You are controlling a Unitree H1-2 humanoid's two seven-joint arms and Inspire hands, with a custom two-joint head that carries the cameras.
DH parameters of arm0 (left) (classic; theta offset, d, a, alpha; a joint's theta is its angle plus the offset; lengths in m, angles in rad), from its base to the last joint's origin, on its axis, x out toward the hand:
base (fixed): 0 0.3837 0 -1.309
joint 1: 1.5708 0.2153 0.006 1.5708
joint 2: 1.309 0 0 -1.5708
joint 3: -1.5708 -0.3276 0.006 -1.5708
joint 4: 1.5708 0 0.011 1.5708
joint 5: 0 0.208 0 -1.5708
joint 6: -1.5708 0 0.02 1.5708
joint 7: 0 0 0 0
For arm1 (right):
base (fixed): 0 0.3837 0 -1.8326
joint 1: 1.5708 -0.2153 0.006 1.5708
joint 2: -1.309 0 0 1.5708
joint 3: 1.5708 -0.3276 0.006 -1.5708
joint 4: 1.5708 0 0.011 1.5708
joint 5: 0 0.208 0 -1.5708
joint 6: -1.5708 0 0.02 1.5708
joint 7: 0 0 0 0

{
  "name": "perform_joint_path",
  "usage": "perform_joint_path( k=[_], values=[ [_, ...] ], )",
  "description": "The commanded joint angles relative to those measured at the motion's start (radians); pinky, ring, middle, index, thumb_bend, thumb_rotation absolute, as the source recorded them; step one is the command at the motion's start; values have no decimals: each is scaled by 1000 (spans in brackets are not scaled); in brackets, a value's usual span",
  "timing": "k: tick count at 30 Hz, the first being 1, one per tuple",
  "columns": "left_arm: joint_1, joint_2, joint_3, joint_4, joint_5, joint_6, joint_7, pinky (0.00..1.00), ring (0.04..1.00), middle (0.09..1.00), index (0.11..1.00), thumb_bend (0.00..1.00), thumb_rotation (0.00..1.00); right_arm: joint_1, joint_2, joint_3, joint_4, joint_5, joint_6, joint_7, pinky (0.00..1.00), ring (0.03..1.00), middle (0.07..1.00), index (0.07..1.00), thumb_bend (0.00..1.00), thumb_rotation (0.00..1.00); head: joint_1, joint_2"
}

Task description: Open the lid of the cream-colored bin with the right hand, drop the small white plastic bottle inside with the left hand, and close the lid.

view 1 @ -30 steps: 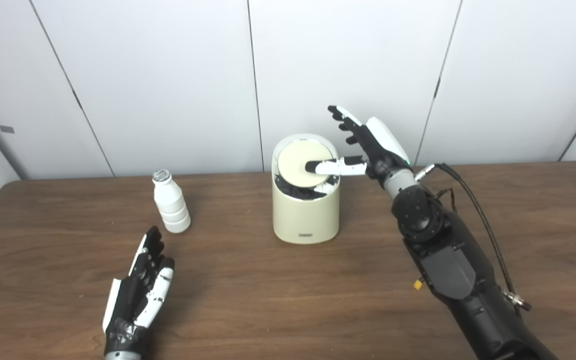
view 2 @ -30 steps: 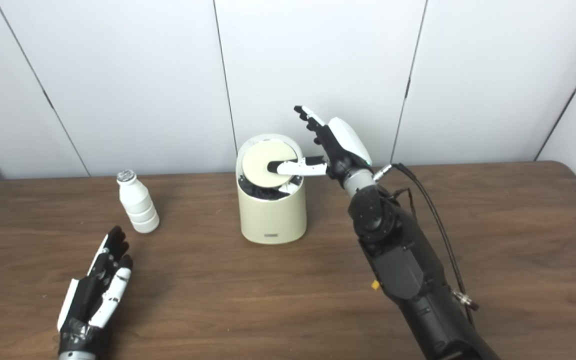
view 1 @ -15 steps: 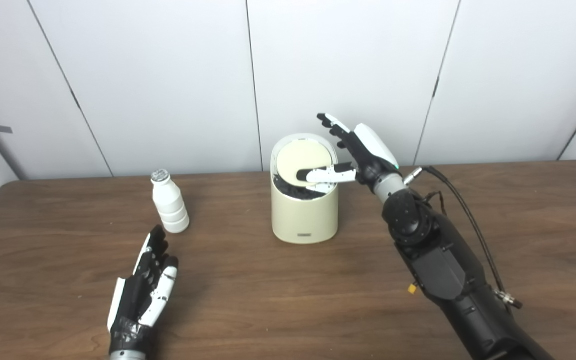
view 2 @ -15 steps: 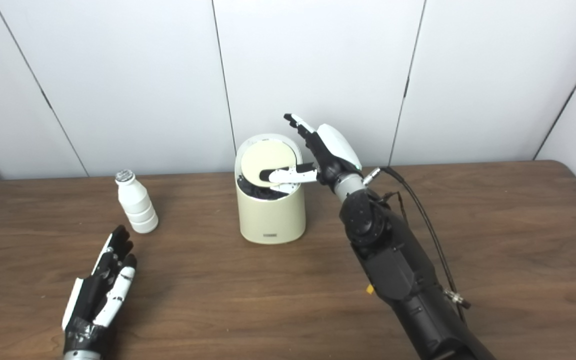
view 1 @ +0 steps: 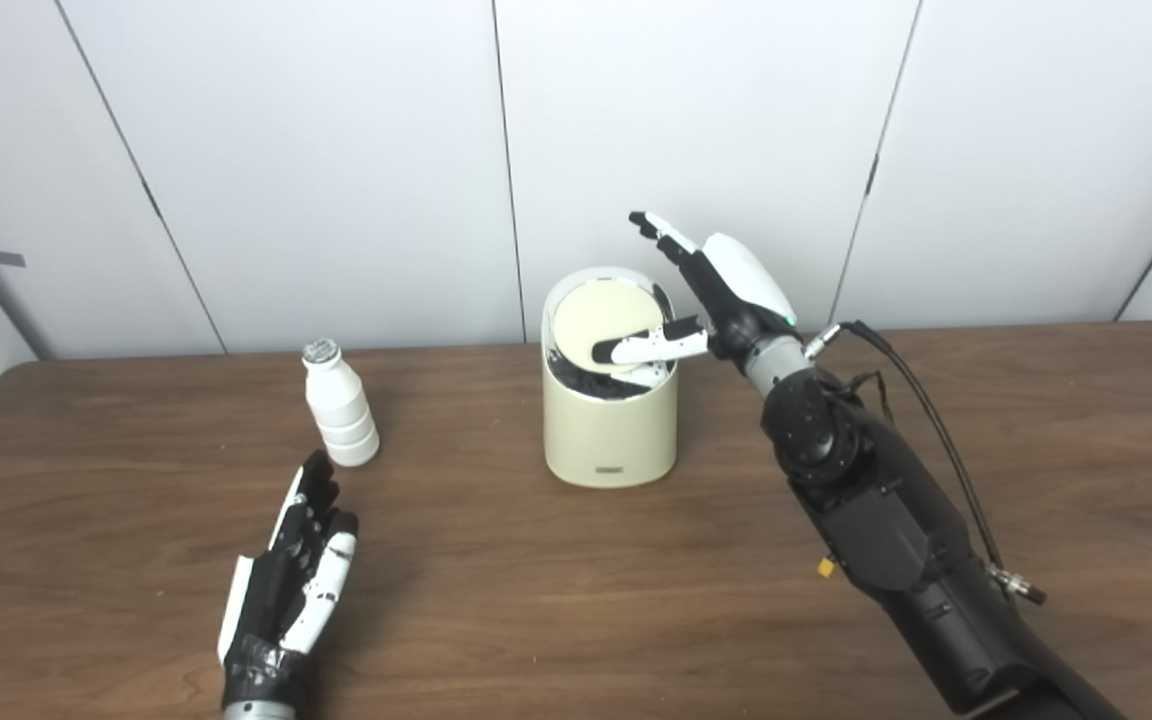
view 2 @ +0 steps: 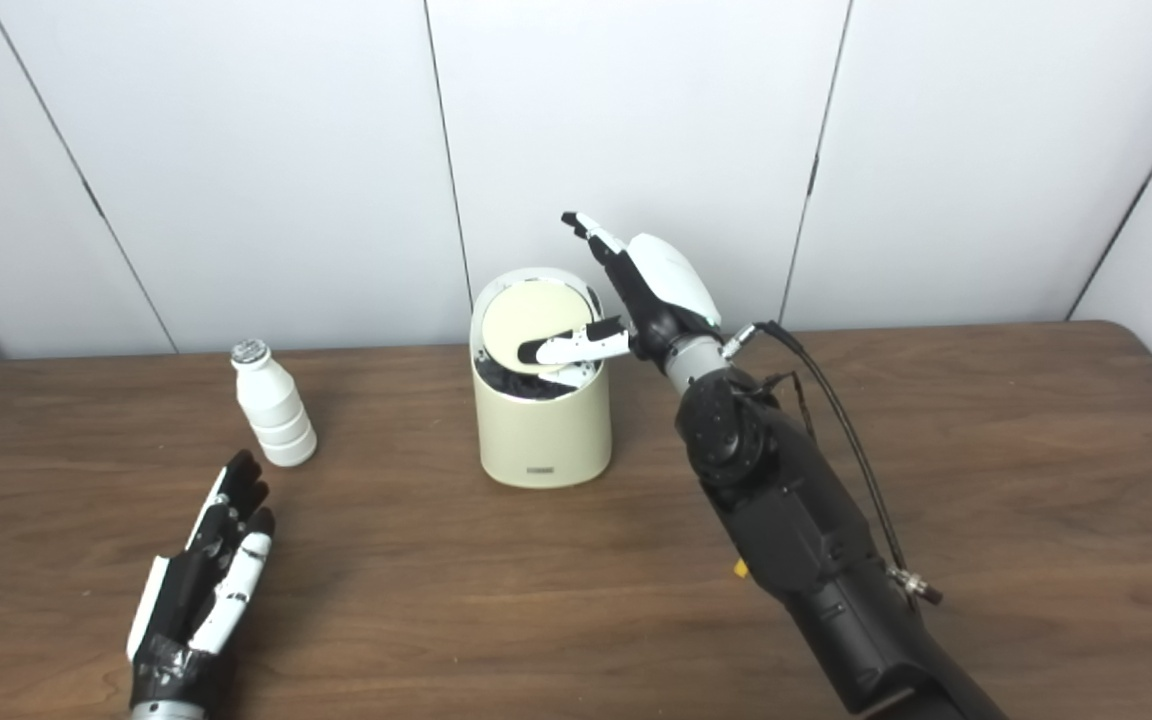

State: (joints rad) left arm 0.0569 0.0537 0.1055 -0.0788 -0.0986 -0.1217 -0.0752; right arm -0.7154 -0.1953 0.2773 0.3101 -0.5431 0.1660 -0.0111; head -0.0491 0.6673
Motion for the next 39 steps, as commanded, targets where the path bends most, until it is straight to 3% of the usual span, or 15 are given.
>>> perform_joint_path(
  k=[1,5,11,18,22,24,29,39],
  values=[
    [28,-23,-16,15,-14,-11,3,1000,1000,1000,1000,275,496,-28,-18,8,0,-43,-5,-14,921,910,922,937,862,222,-1,3],
    [30,-22,-16,13,-9,-10,4,1000,1000,1000,1000,288,494,-23,-17,12,-1,-50,6,-14,925,909,924,938,868,167,1,5],
    [31,-19,-16,11,-3,-17,7,1000,1000,1000,1000,285,498,-10,11,-20,-25,7,44,8,866,908,919,936,837,217,4,7],
    [41,-16,-22,5,39,-4,19,1000,1000,1000,1000,259,495,21,23,-41,-83,42,56,16,773,880,912,935,756,379,6,4],
    [41,-13,-28,6,58,-8,20,1000,1000,999,1000,199,422,42,24,-51,-126,54,68,21,737,869,913,935,719,502,8,3],
    [42,-13,-30,0,65,2,23,1000,1000,1000,1000,193,415,49,18,-53,-136,52,63,21,752,872,916,935,695,508,9,-2],
    [40,-12,-33,7,62,2,27,1000,1000,999,1000,218,214,68,7,-71,-161,60,64,28,791,887,923,926,629,555,8,-5],
    [32,-9,-30,32,58,-9,28,1000,1000,999,1000,244,226,111,-10,-126,-214,122,79,62,769,872,925,933,585,667,4,-24]
  ],
)
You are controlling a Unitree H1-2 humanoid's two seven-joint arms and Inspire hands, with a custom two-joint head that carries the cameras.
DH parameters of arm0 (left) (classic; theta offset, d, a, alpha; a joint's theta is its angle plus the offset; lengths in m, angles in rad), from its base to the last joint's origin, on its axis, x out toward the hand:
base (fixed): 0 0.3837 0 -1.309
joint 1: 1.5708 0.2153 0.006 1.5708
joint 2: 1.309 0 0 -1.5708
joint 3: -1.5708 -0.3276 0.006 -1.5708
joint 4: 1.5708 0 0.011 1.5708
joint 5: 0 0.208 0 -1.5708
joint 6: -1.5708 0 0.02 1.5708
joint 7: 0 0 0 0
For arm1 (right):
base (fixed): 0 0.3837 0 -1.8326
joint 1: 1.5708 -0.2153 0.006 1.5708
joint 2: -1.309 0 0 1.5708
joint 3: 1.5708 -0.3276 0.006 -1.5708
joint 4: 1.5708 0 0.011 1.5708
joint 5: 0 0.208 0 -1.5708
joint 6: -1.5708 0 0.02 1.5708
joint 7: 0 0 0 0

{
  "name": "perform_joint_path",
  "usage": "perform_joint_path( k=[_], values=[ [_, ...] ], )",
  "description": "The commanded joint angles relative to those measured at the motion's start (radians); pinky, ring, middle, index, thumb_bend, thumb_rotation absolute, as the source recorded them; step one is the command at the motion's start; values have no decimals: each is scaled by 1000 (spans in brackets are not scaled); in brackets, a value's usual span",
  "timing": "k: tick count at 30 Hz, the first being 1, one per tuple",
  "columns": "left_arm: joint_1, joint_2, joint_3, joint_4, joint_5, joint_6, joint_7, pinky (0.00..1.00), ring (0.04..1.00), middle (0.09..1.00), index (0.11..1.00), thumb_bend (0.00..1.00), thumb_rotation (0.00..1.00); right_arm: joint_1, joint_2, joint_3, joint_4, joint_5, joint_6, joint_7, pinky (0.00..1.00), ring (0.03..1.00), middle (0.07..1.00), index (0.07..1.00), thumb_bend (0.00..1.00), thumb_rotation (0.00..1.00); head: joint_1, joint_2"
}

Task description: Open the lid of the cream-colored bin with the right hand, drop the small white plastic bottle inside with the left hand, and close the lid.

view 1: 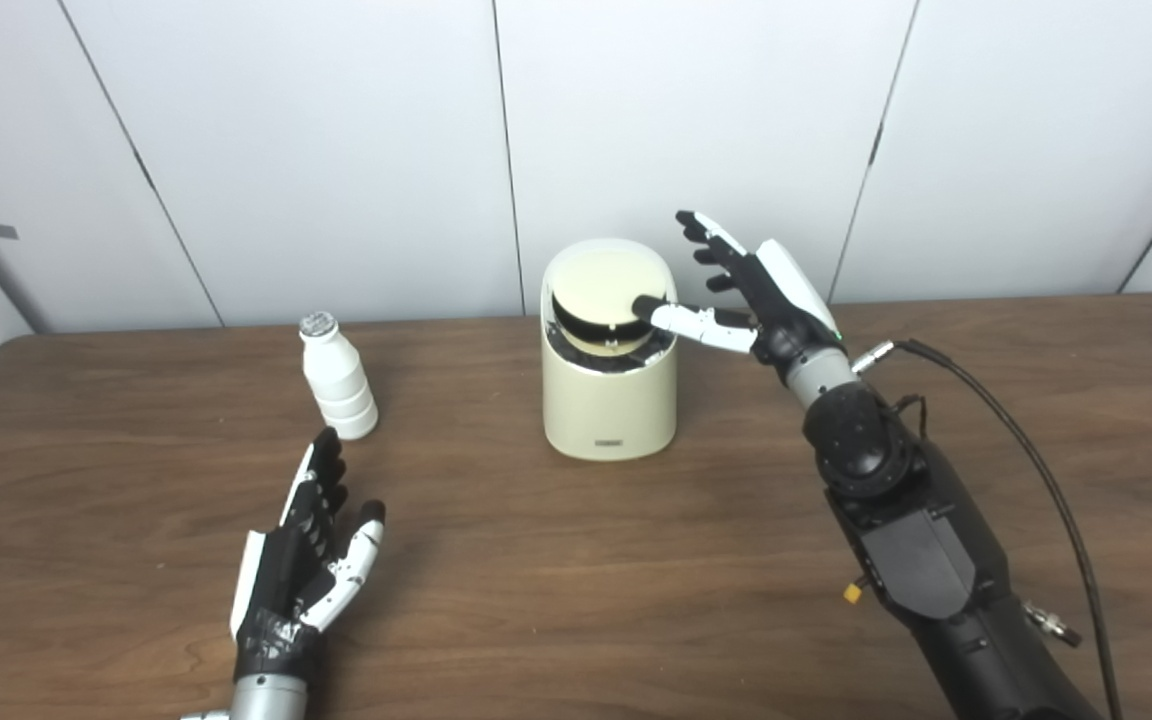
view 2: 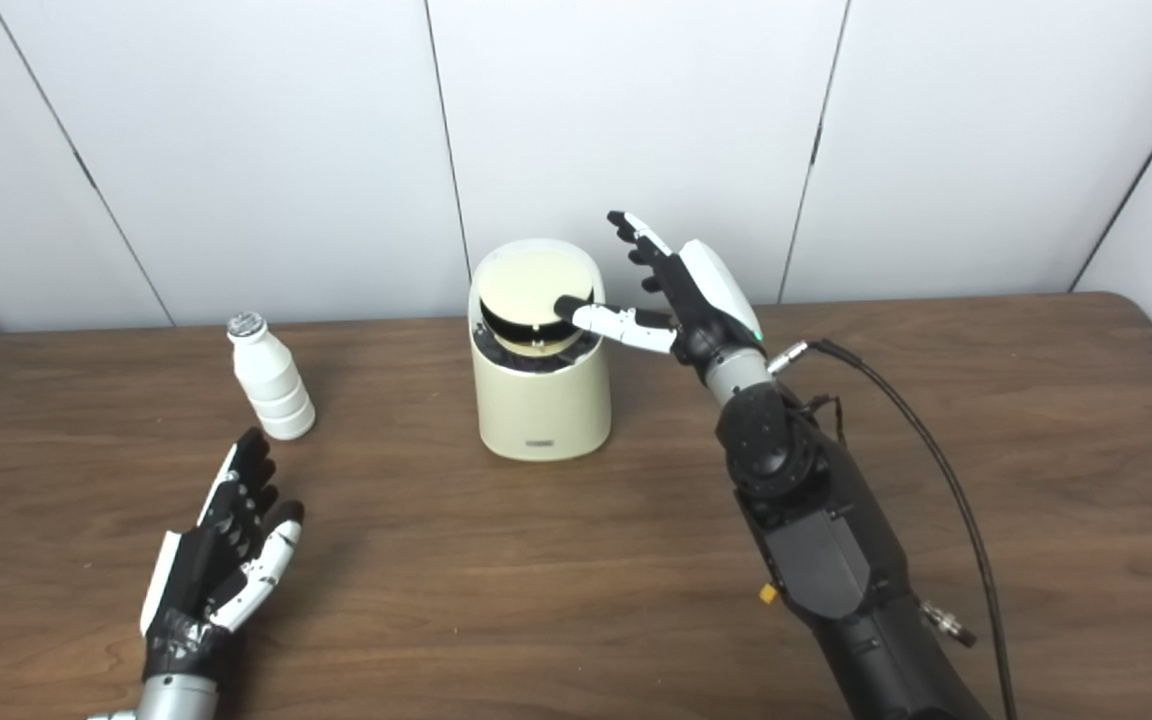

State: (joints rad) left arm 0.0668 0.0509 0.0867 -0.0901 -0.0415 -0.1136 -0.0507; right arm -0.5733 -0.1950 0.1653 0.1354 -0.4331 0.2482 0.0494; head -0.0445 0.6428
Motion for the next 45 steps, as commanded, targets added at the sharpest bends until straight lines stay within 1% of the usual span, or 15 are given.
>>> perform_joint_path(
  k=[1,5,11,15,19,22,24,25,27,29,31,34,37,38,45],
  values=[
    [21,-6,-11,46,1,-20,3,1000,1000,998,1000,239,226,-25,-12,-19,-45,17,-4,4,769,874,926,935,582,669,0,0],
    [13,1,-8,64,3,-29,3,1000,1000,1000,1000,223,222,4,-27,-37,-66,28,-1,12,786,886,930,933,563,668,-2,-11],
    [12,11,-9,65,3,-34,0,1000,1000,1000,1000,203,220,52,-49,-65,-132,41,27,30,801,887,926,929,550,671,-8,-11],
    [10,16,-10,67,0,-37,0,1000,1000,1000,1000,199,220,104,-61,-80,-201,54,43,46,820,889,916,921,552,691,-7,-11],
    [10,20,-9,60,-4,-27,-2,1000,1000,1000,1000,191,216,168,-82,-85,-263,72,35,64,841,890,919,927,525,708,-8,-2],
    [10,24,-8,51,-1,-12,1,1000,1000,1000,1000,210,292,219,-78,-101,-304,99,43,70,839,893,923,924,491,675,-10,1],
    [10,26,-9,48,-4,-8,-1,1000,1000,1000,1000,192,302,248,-71,-113,-325,118,40,66,819,886,918,917,491,716,-10,1],
    [10,27,-8,48,-4,-5,-1,1000,1000,1000,1000,186,304,265,-67,-119,-333,125,27,59,814,884,916,914,491,732,-6,2],
    [12,27,-9,40,12,0,8,1000,1000,1000,1000,184,290,313,-52,-148,-329,190,-47,51,854,896,918,914,498,851,4,6],
    [16,26,-8,28,18,10,12,1000,1000,1000,1000,195,278,350,-32,-179,-323,265,-99,52,893,914,927,920,498,892,9,10],
    [18,27,-8,22,19,19,14,1000,1000,1000,1000,227,291,382,-15,-205,-323,321,-117,58,916,932,940,932,516,912,6,13],
    [16,30,-4,32,12,11,12,1000,1000,1000,1000,254,318,417,2,-228,-308,373,-142,59,948,941,946,936,572,987,2,11],
    [15,33,0,36,-6,12,4,1000,1000,1000,1000,245,326,445,14,-234,-306,392,-161,53,954,933,934,920,657,999,-2,11],
    [16,35,1,34,-9,14,3,1000,1000,1000,1000,236,314,451,15,-233,-305,389,-168,51,953,933,933,921,665,1000,-2,11],
    [15,44,4,25,-42,23,-15,1000,1000,1000,1000,239,308,476,30,-242,-268,411,-204,41,973,956,948,930,645,1000,-5,15]
  ],
)
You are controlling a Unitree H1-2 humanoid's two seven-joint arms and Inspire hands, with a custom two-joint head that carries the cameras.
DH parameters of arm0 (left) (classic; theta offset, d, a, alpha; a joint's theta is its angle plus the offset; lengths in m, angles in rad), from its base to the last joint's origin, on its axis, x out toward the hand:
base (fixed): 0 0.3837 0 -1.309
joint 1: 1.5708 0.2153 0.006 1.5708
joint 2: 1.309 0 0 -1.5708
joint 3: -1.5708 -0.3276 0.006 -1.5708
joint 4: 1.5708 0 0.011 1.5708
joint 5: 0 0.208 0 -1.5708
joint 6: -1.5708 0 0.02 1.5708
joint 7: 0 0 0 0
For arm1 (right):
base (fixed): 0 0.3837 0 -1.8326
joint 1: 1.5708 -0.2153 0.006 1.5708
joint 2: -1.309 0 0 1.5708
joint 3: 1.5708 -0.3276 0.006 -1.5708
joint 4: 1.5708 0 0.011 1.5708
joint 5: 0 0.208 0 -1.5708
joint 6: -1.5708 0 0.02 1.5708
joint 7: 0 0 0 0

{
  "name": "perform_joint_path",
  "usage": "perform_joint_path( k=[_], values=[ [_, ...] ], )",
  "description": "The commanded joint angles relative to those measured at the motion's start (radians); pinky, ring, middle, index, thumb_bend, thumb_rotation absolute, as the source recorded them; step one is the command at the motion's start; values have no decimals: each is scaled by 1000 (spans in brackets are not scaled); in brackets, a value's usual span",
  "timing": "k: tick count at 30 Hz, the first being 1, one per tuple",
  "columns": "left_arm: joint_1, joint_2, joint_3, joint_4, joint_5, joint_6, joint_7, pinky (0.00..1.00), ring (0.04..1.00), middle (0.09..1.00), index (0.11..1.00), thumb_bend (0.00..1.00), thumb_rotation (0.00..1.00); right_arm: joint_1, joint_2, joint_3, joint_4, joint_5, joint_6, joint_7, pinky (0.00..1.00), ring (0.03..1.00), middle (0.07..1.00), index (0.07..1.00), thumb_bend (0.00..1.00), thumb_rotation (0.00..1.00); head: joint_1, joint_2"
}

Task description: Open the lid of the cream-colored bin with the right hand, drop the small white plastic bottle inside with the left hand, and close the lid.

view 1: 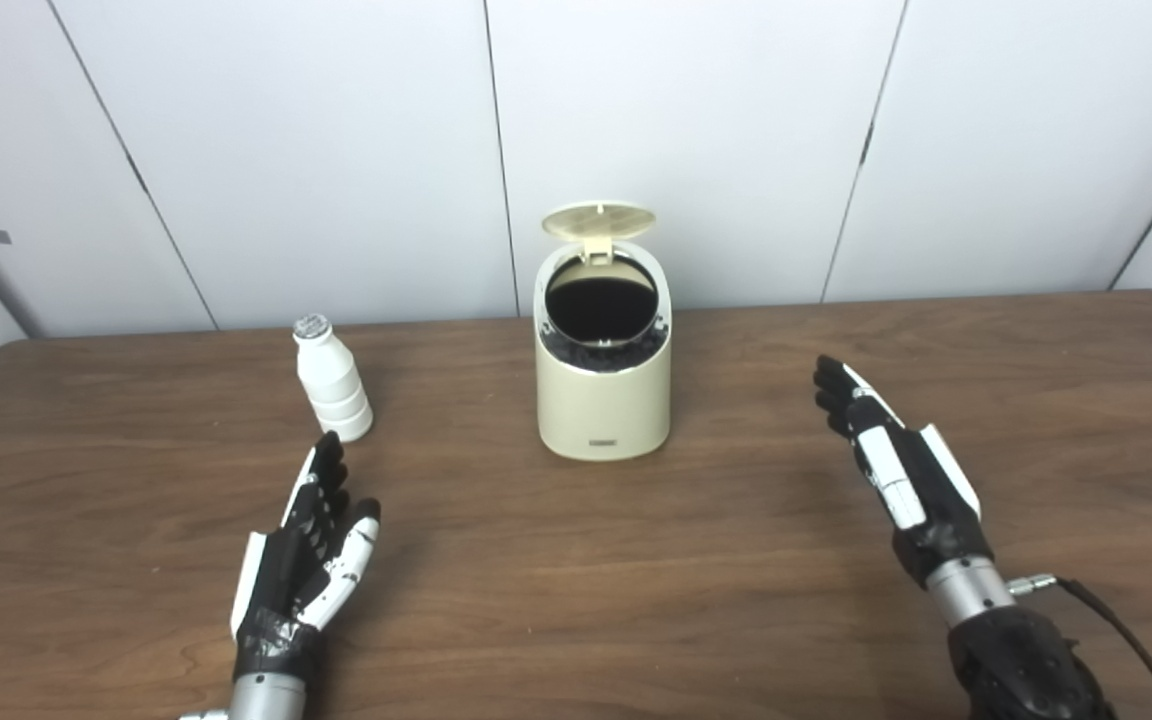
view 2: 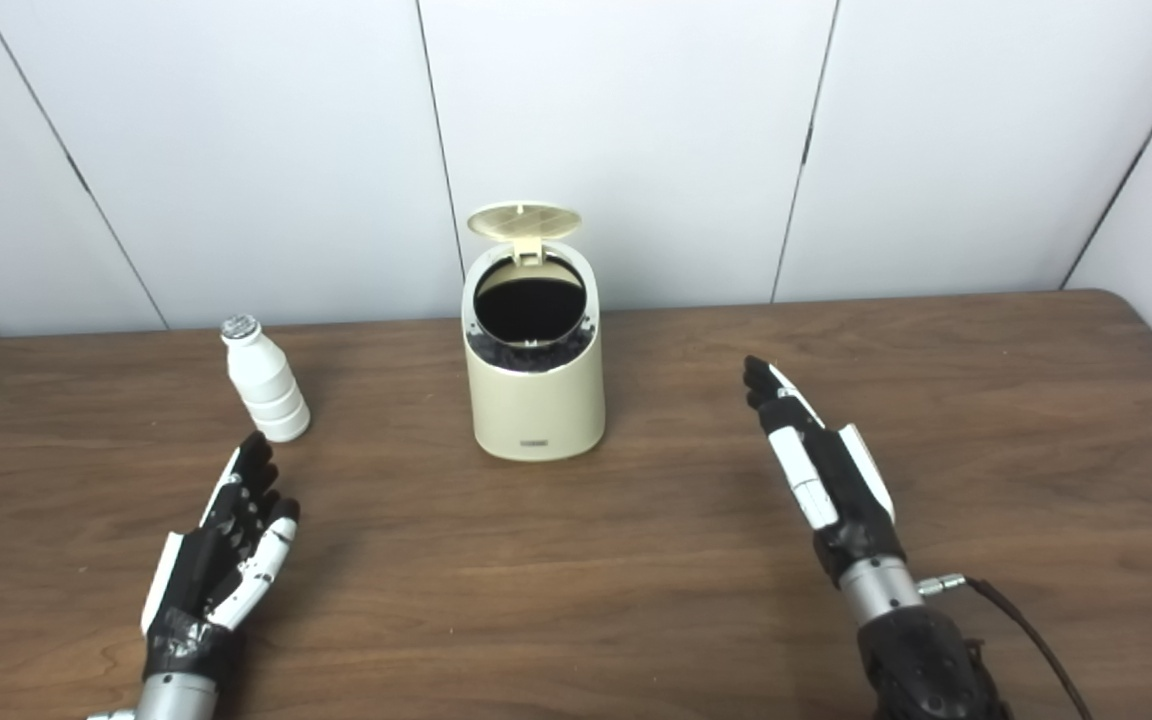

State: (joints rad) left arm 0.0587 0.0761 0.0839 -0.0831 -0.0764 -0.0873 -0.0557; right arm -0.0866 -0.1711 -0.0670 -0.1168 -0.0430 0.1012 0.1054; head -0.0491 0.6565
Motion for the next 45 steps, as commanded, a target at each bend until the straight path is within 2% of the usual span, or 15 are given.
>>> perform_joint_path(
  k=[1,3,10,16,24,27,37,41,45],
  values=[
    [23,20,7,15,-11,-1,-11,1000,1000,1000,1000,225,306,-7,9,-12,-9,29,-64,-14,979,961,951,931,638,1000,-1,2],
    [22,23,6,15,-16,-3,-13,1000,1000,1000,1000,205,268,-1,13,-15,3,37,-76,-16,992,970,957,933,624,1000,-2,2],
    [15,26,16,20,-57,0,-26,1000,1000,1000,1000,252,361,2,22,-11,34,7,-90,-52,971,963,957,931,635,1000,-8,10],
    [12,27,20,27,-58,-8,-26,1000,1000,1000,1000,284,433,4,34,-8,53,4,-98,-76,994,970,958,935,627,1000,-9,12],
    [5,28,20,36,-69,-21,-36,1000,1000,1000,1000,285,481,2,45,-25,84,52,-145,-77,1000,974,966,948,650,1000,-2,17],
    [4,27,22,38,-77,-24,-40,1000,1000,1000,1000,327,525,-1,44,-30,95,66,-155,-77,1000,976,969,956,646,1000,3,17],
    [2,28,24,36,-66,-36,-32,1000,1000,1000,1000,310,541,8,41,-31,104,83,-165,-68,996,974,978,967,624,1000,19,20],
    [-1,21,30,34,-73,-29,-26,1000,1000,1000,1000,308,528,10,41,-35,116,90,-177,-67,989,973,978,965,622,1000,23,21],
    [-2,16,33,14,-71,-7,-17,1000,1000,1000,1000,309,513,10,39,-38,103,92,-161,-69,987,968,971,955,621,1000,26,25]
  ],
)
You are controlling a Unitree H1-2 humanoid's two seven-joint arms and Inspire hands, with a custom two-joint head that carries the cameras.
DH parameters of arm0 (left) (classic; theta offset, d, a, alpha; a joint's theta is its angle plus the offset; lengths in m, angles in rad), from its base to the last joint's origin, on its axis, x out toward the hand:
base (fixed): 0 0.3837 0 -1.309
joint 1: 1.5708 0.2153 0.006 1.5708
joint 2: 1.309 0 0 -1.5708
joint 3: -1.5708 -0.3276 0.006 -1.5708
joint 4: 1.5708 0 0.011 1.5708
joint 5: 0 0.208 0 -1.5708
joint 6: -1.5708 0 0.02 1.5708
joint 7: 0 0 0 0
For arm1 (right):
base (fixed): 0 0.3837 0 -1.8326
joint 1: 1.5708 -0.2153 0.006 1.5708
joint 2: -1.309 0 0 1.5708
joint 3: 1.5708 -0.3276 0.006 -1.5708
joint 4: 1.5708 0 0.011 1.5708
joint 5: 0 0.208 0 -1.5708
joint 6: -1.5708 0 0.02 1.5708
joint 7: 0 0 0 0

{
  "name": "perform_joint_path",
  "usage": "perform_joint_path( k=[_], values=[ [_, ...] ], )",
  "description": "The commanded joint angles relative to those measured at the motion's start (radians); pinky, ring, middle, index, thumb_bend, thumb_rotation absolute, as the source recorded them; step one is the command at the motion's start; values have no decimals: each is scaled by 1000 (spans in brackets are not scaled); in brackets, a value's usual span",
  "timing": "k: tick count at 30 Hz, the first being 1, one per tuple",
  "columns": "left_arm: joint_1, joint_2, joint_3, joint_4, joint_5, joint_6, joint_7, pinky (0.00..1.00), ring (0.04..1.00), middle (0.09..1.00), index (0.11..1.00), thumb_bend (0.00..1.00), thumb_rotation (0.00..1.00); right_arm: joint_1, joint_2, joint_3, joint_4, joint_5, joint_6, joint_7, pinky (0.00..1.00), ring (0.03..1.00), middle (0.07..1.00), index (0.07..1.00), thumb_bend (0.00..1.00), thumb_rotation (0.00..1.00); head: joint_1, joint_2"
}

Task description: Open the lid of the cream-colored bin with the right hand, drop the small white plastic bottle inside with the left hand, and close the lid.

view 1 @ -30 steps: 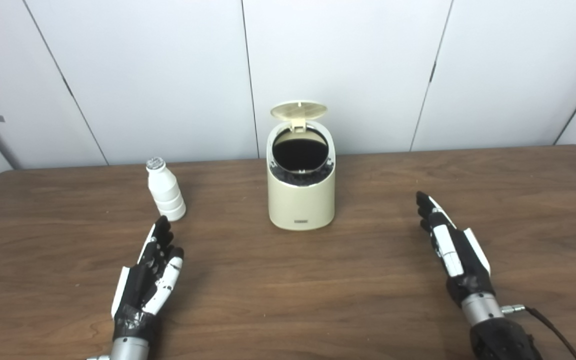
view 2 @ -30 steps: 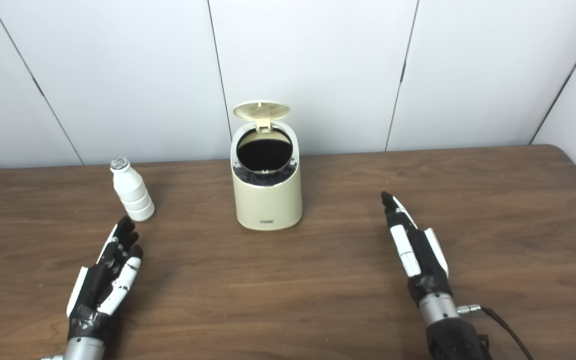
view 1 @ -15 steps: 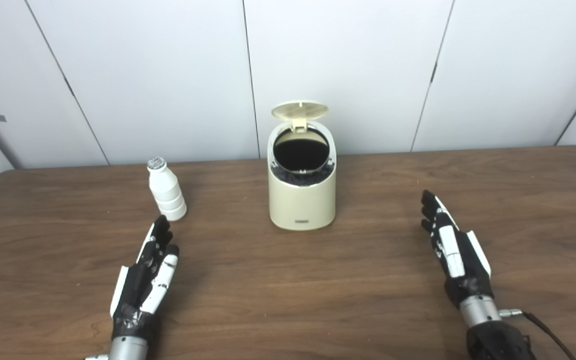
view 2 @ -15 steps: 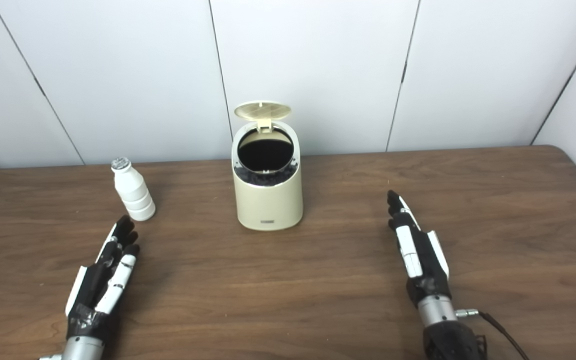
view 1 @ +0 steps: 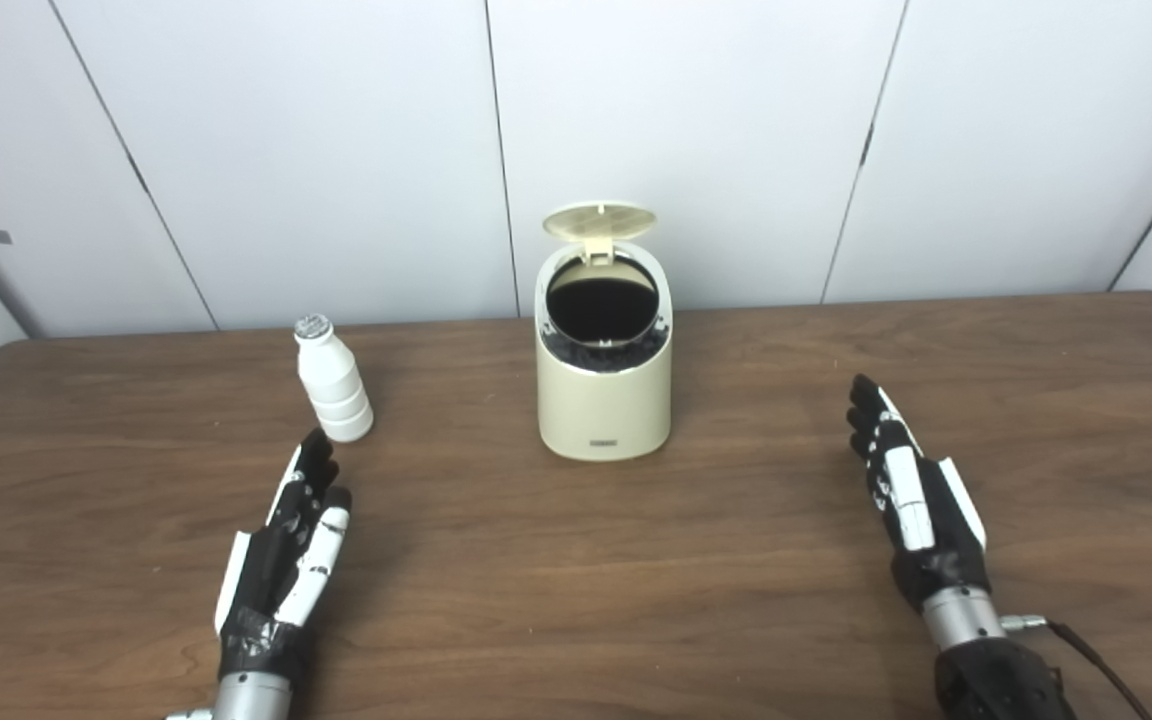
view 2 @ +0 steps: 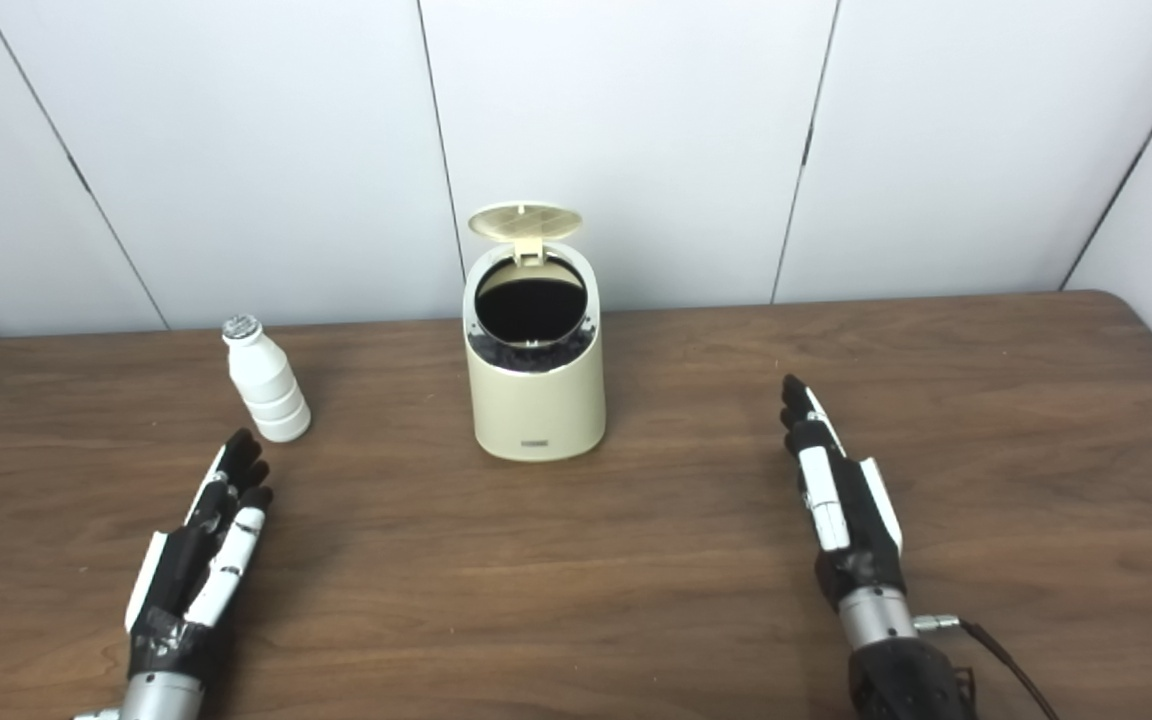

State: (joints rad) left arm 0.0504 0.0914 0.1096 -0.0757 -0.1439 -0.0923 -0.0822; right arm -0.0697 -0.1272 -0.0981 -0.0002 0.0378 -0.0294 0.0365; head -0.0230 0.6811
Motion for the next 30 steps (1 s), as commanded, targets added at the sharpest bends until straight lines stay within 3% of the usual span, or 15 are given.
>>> perform_joint_path(
  k=[1,4,11,20,25,30],
  values=[
    [7,-1,8,-3,-1,8,14,1000,1000,1000,1000,324,522,-6,-8,-7,-20,8,-22,0,986,966,969,951,602,1000,2,1],
    [6,-7,12,-32,28,45,41,1000,1000,1000,1000,372,512,-4,-18,-7,-30,2,-9,2,987,965,969,947,581,1000,7,1],
    [7,-11,10,-112,104,104,83,1000,1000,973,994,541,321,-1,-33,-12,-30,14,-2,9,988,963,966,951,577,1000,19,3],
    [-15,-1,21,-203,212,164,127,941,952,949,962,654,313,-11,-41,-10,-10,23,-13,14,991,971,967,953,598,988,41,0],
    [-51,14,43,-202,258,206,154,900,912,932,950,705,307,-15,-46,-9,-2,32,-10,22,993,979,969,956,589,990,47,-3],
    [-76,27,53,-198,245,233,144,891,920,924,932,717,295,-18,-50,-7,2,29,-15,26,996,984,973,960,604,993,45,-2]
  ],
)
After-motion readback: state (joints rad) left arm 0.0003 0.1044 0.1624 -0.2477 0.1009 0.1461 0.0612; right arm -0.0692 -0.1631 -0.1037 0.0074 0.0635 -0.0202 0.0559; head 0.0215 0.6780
